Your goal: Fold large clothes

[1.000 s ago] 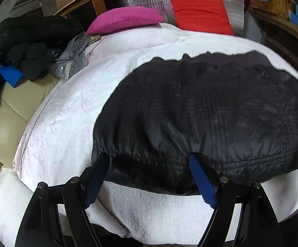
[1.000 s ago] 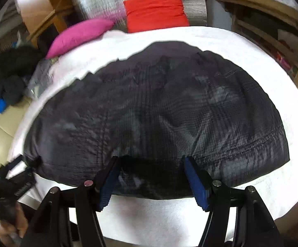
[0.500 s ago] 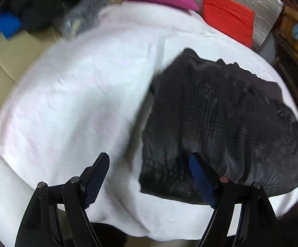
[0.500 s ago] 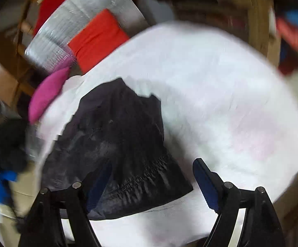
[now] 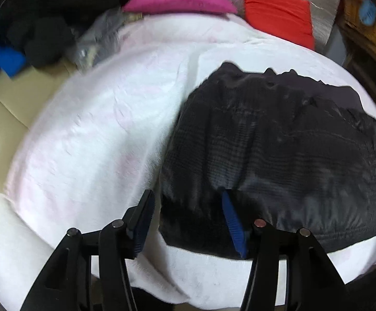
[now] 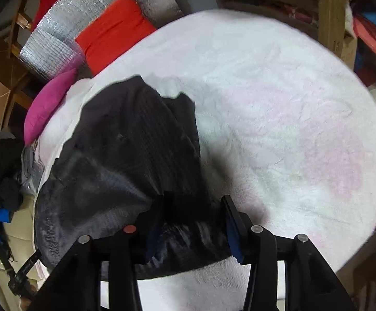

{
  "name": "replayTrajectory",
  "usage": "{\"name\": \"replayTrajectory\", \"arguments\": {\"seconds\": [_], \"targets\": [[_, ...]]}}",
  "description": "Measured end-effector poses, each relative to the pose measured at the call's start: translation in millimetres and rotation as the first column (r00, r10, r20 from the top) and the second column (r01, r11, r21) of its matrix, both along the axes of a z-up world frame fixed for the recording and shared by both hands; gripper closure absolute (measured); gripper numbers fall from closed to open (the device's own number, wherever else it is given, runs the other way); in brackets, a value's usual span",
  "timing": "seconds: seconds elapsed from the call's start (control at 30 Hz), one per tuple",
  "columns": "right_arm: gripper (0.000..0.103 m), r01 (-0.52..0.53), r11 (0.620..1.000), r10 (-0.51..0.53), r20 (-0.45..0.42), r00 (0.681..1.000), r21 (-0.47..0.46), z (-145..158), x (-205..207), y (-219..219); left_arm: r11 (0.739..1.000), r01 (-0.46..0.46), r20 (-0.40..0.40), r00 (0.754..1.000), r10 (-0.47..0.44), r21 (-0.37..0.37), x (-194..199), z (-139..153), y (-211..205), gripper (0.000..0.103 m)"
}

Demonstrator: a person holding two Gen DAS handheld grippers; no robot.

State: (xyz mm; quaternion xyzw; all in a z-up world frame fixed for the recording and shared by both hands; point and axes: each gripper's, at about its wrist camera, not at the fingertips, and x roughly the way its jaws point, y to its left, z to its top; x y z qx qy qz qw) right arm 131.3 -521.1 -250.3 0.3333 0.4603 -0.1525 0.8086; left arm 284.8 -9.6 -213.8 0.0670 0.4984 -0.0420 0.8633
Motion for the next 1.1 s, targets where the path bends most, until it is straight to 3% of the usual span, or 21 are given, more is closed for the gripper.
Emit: {"name": "replayTrajectory", "arguments": {"seconds": [0.07,0.17,0.37,0.43,0.73,0.9,1.1], "targets": [[0.035,0.028,0.999,-0.027,0.034,0.999,-0.039,19.6,-10.0,4.1,0.999,-0.006,0.060,0.998,0.004,0.034,-12.9,18.0,-4.9,0.032],[0.029,0.062,0.983,-0.039,0.134,0.990,-0.171,56.4,-29.4,22.5,0.999,-0.028,0.177,0.984,0.022,0.034,-36.6,52.2,-5.4,0.019],[0.028,-0.004,0.946,0.076,0.210,0.975,-0.325,111.2,-49.2,79.5,0.999,-0.044,0.338,0.940,0.036,0.018,-85.4,117.9,-9.6,0.015],[0.028,-0.025,0.932,0.114,0.225,0.968,-0.362,127.6,-55.9,104.3,0.999,-0.044,0.377,0.925,0.039,0.004,-102.6,136.3,-9.2,0.008],[0.028,-0.069,0.861,0.229,0.261,0.938,-0.504,194.5,-98.5,208.0,0.999,-0.006,0.521,0.853,0.028,-0.043,-172.8,203.9,-10.7,0.004],[0.028,-0.076,0.855,0.257,0.292,0.921,-0.512,220.8,-125.2,242.8,0.995,0.025,0.570,0.821,0.036,-0.099,-210.8,229.5,-4.7,0.000],[0.028,-0.068,0.848,0.276,0.329,0.903,-0.526,247.5,-149.8,265.3,0.997,-0.009,0.625,0.778,0.058,-0.082,-247.6,251.6,-2.5,0.000]]}}
